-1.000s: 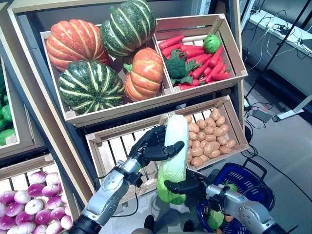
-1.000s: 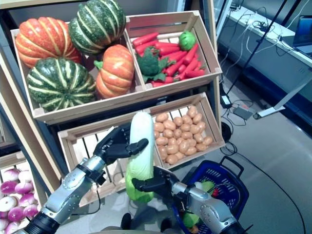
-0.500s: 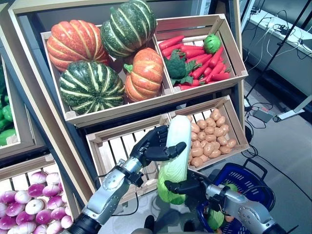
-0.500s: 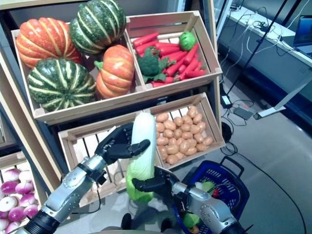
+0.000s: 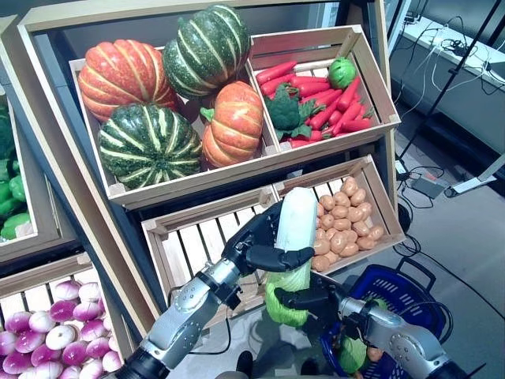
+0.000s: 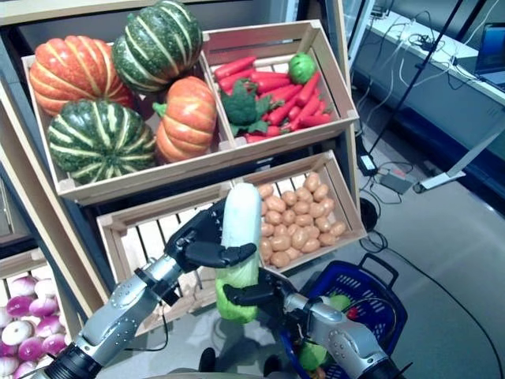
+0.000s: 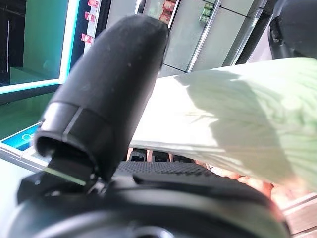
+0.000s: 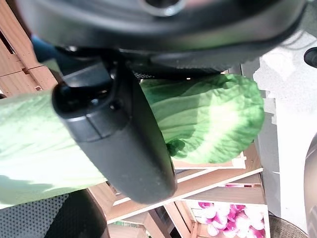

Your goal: Put vegetables into the basket

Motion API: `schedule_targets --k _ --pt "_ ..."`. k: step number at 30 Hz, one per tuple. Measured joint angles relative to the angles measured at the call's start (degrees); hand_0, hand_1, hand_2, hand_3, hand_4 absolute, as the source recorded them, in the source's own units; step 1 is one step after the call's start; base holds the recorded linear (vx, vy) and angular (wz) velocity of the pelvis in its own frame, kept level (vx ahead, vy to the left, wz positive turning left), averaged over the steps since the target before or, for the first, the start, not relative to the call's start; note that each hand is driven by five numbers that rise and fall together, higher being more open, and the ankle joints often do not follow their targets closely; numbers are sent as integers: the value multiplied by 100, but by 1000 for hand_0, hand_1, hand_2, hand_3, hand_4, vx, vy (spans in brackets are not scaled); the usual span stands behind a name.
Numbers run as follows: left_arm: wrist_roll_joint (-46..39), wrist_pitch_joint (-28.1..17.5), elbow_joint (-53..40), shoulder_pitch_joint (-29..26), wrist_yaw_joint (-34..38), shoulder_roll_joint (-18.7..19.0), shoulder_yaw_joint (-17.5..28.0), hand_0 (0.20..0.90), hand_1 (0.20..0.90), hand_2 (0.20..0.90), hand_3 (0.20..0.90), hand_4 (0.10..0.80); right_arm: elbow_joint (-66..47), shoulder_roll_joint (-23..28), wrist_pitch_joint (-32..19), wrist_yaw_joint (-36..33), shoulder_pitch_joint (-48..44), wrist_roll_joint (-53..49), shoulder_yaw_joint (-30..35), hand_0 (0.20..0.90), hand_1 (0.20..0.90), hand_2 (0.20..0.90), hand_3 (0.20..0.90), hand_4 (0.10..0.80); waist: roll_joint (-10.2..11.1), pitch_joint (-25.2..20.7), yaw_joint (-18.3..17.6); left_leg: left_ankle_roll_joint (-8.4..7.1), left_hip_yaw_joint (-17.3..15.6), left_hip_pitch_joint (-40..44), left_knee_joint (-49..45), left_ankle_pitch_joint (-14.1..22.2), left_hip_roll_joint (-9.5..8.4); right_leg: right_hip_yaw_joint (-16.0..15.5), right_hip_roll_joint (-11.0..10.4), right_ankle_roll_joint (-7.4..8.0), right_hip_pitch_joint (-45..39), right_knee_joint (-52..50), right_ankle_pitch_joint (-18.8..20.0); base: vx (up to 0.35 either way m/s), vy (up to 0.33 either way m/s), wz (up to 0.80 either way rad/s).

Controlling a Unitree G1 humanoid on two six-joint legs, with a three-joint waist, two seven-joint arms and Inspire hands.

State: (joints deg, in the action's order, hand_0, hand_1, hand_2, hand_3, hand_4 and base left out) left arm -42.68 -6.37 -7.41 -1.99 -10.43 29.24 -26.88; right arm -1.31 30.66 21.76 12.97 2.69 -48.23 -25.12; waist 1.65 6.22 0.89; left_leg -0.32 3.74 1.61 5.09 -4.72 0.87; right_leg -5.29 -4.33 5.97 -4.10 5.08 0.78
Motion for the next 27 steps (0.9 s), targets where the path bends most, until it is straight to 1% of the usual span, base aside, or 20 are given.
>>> schedule_targets --k 4,9,14,16,18,24,27 --pt "-443 -1 0 56 147 -113 122 900 900 900 900 800 113 -30 -132 -138 46 -232 60 300 300 300 300 400 0 0 4 1 -1 0 0 1 0 1 0 0 1 0 0 0 0 0" --pt "-1024 -14 0 296 427 -438 690 900 900 900 900 800 132 -235 -395 -350 396 -444 629 300 300 300 300 400 -1 0 0 1 -1 -2 0 1 1 1 1 0 2 0 -1 0 0 0" --pt "-1298 -25 31 458 633 -510 1056 900 900 900 900 800 194 -369 -664 -530 596 -453 1030 300 300 300 300 400 -1 1 -3 3 -5 -7 0 2 1 3 -1 0 9 0 -1 0 0 0" --pt "-1398 -25 32 465 678 -550 1118 900 900 900 900 800 282 -450 -755 -554 614 -530 1131 300 300 300 300 400 -1 1 -1 3 -5 -9 0 3 0 4 -2 0 11 0 -1 0 0 0" --pt "-1515 -25 32 472 729 -672 1222 900 900 900 900 800 341 -500 -868 -602 616 -637 1151 300 300 300 300 400 -1 1 -3 4 -11 -17 0 3 0 7 -2 0 24 1 -1 0 0 0" --pt "-1617 -23 120 472 861 -820 1250 900 900 900 900 800 342 -721 -1151 -771 616 -880 1178 300 300 300 300 400 -3 2 -4 9 -44 -20 0 8 1 32 -4 1 40 1 -1 -3 -1 -2" --pt "-1618 -23 202 472 877 -878 1250 900 900 900 900 800 351 -943 -1402 -983 616 -997 1312 300 300 300 300 400 -4 4 -6 11 -68 -19 0 10 2 41 -6 1 44 1 -1 0 0 0"
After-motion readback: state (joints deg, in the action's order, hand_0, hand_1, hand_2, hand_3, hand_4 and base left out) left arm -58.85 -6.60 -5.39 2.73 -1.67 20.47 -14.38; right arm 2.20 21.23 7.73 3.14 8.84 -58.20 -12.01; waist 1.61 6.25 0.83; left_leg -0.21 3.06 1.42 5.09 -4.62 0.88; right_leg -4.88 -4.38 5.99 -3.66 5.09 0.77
